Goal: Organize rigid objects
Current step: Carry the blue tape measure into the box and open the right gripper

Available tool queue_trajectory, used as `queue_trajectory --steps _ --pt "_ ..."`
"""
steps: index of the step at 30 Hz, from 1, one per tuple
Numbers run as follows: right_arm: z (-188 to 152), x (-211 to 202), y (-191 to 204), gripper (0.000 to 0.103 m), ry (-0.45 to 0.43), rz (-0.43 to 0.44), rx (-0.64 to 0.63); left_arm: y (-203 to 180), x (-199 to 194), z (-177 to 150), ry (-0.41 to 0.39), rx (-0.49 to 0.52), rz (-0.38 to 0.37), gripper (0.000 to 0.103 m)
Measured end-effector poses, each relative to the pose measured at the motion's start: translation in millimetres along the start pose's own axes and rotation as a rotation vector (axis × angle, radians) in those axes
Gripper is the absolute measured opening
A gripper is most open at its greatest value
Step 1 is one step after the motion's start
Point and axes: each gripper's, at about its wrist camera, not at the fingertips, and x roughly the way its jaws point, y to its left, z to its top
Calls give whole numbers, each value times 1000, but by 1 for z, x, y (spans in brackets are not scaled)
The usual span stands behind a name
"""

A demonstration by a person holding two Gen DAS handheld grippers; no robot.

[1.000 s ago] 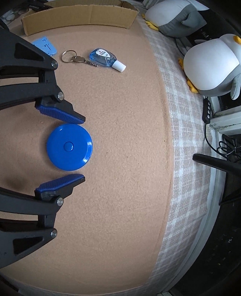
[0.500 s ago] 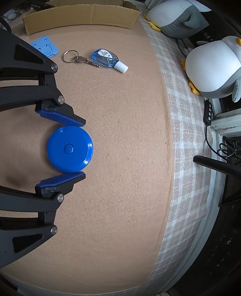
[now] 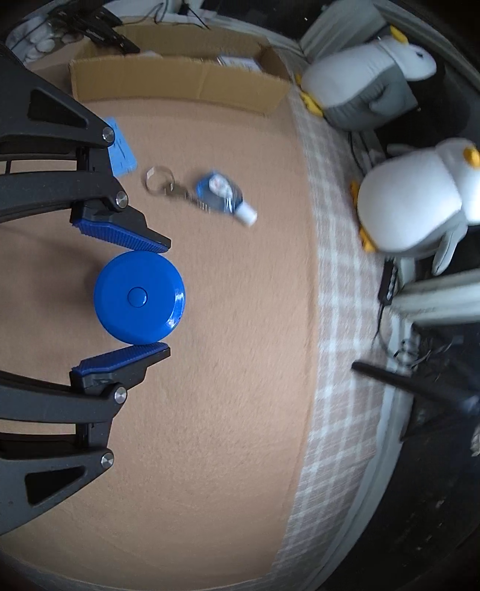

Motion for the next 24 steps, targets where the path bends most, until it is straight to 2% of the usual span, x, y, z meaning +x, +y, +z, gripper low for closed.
queue_trajectory --steps 11,24 --pt "-2 -50 95 46 -99 111 -192 0 0 0 -2 -4 -5 30" --pt "-11 -50 202 46 -121 208 -370 2 0 0 -5 -9 -14 30"
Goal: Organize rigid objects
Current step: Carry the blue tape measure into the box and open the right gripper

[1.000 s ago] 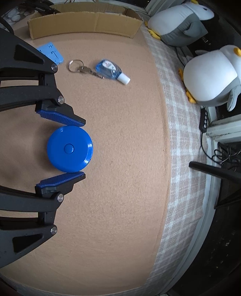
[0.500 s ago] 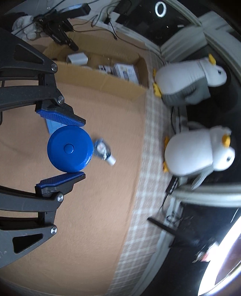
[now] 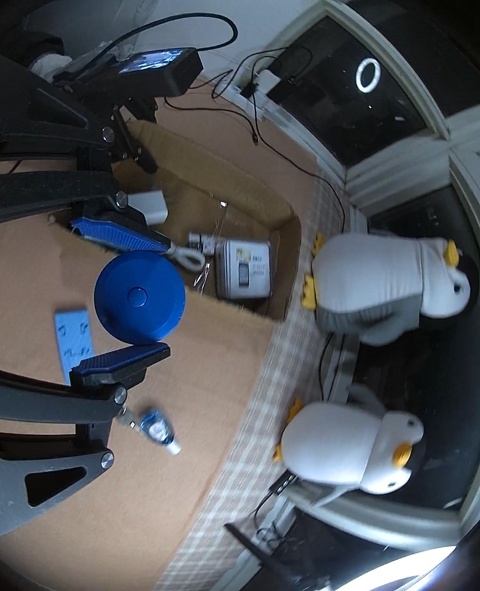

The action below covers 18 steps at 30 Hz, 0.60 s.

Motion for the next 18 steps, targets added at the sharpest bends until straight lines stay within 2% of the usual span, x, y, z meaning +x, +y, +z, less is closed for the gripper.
queue_trajectory --steps 9,18 --pt "12 33 47 46 38 24 -108 2 1 -1 -2 -8 -5 30" --pt "10 60 65 46 78 22 -153 3 1 -1 -2 -10 -6 30"
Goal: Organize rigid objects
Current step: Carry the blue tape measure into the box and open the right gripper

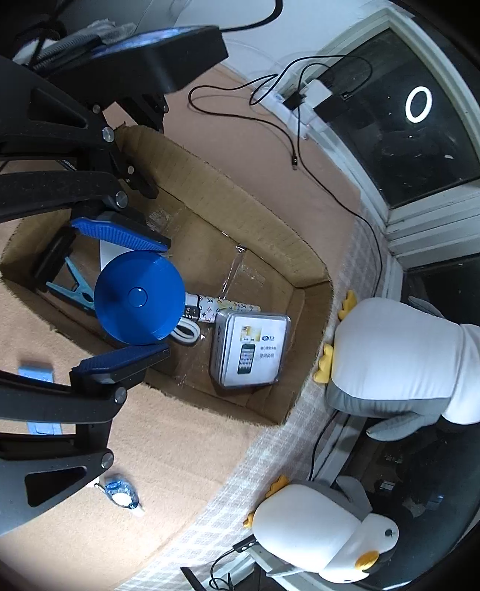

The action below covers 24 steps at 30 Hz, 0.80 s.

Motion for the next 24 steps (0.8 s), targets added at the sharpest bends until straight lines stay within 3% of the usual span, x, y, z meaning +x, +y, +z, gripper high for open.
queue_trajectory --steps 16,18,20,24 --pt "0 19 2 46 30 1 -2 0 0 0 0 -3 -1 30" --pt "0 18 1 49 24 0 3 1 0 0 0 -2 -1 30" --pt "0 18 -1 60 23 13 12 1 0 0 0 -2 -1 30" --pt "1 15 -3 61 16 17 22 1 0 0 0 -2 -2 30"
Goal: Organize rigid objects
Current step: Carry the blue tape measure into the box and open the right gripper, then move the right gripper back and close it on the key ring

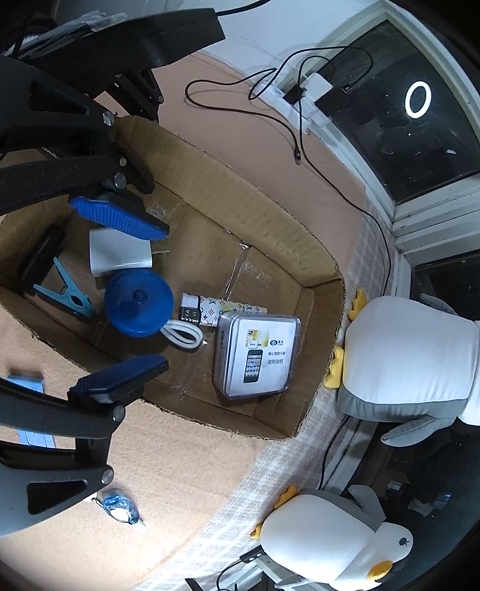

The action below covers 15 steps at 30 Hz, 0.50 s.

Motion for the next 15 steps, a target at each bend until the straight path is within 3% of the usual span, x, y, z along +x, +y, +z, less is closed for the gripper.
queue_trajectory --steps 9,15 --pt "-7 -25 -14 61 -26 32 48 1 0 0 0 1 0 30" --pt "-19 -61 -50 61 -66 52 139 1 1 0 -2 2 4 30"
